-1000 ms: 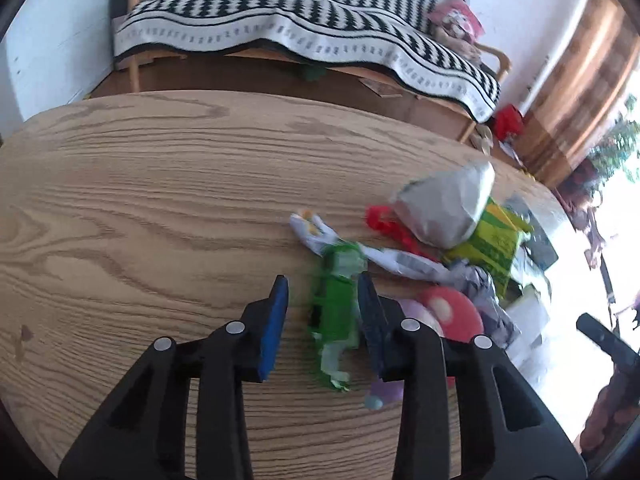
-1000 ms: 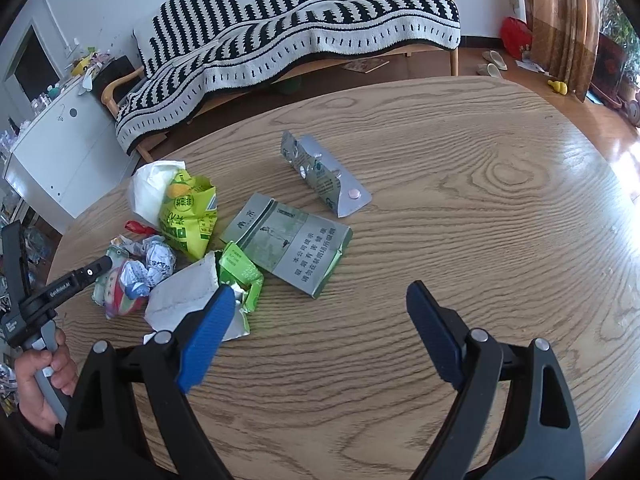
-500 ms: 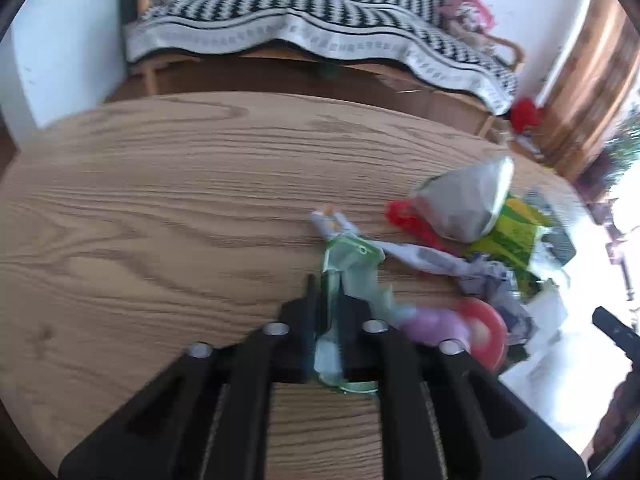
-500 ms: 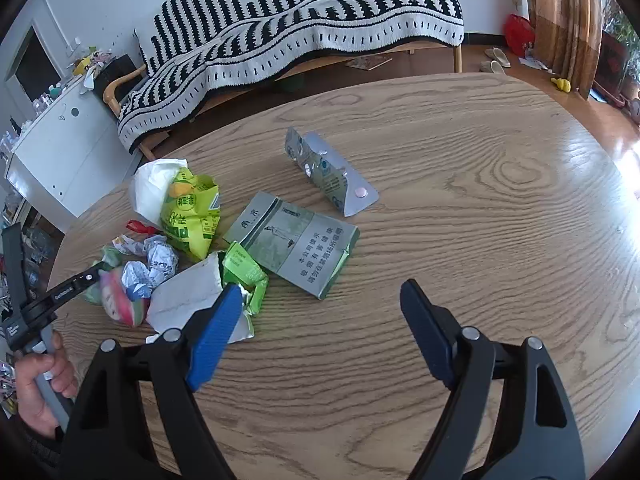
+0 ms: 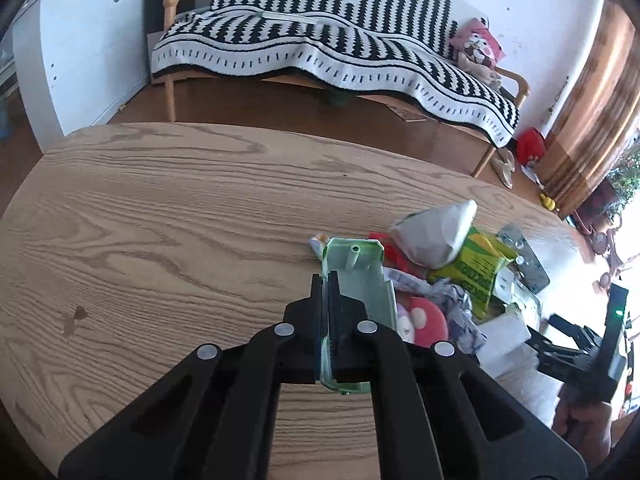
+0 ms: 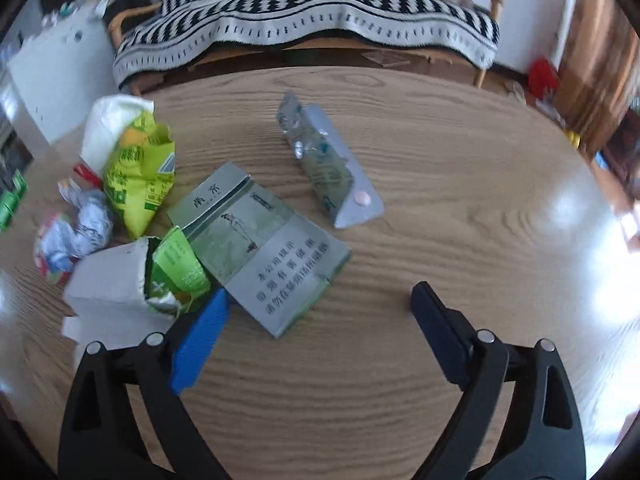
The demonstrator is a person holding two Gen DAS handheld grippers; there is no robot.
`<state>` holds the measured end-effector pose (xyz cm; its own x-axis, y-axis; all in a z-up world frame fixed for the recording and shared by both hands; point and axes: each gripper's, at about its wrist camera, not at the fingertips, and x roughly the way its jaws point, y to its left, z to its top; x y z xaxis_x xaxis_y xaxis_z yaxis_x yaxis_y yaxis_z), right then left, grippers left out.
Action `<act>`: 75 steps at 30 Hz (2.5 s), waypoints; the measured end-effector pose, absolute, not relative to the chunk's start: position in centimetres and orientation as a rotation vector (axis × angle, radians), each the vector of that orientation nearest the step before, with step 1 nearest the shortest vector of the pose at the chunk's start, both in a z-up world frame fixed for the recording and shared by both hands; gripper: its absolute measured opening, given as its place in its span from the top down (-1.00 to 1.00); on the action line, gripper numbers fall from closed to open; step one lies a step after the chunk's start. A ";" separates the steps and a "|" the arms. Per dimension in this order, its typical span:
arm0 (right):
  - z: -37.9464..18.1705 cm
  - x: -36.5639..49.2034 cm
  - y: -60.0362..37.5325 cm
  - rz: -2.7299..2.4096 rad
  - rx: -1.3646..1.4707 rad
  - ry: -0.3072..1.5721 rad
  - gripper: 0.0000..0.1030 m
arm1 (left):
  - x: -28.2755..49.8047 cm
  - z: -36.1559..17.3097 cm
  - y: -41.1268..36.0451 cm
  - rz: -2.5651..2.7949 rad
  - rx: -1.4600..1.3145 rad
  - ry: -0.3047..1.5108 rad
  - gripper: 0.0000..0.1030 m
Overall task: Collect trash
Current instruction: 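Grasp the white-green cigarette box with the right tool while left tool holds the wrapper, then carry both items over the black bin and open both tools to drop them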
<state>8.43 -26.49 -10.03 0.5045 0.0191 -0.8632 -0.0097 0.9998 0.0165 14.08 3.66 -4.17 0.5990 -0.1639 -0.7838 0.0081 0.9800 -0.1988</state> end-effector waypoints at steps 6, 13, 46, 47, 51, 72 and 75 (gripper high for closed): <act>-10.0 10.2 -24.1 0.101 -0.088 1.012 -0.77 | 13.9 -4.3 3.0 -0.119 -0.189 0.939 0.97; -10.2 12.2 -25.2 0.132 -0.044 1.002 -0.73 | 13.9 -4.0 2.2 -0.132 -0.170 0.932 0.97; 0.1 -14.7 -46.3 -0.321 0.226 0.822 -0.15 | -0.3 -0.5 -26.9 -0.727 0.067 0.877 0.97; 0.1 -16.0 -47.8 -0.358 0.240 0.817 -0.15 | -1.2 -0.7 -28.5 -0.761 0.078 0.877 0.97; -0.4 -22.4 -53.6 -0.498 0.312 0.800 -0.15 | -5.8 -1.4 -35.4 -0.920 0.149 0.868 0.97; -7.6 -37.5 -68.0 -0.769 0.731 0.844 -0.16 | -17.2 -11.8 -55.3 -1.261 0.340 0.995 0.96; -7.7 -37.3 -68.2 -0.769 0.729 0.848 -0.16 | -17.4 -12.3 -56.1 -1.260 0.349 1.000 0.96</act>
<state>-37.29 -68.24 -7.66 0.4394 -0.2895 -0.8504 0.8181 0.5199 0.2458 -17.40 -56.05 -12.26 -0.0268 -0.6248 -0.7803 0.9015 0.3221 -0.2889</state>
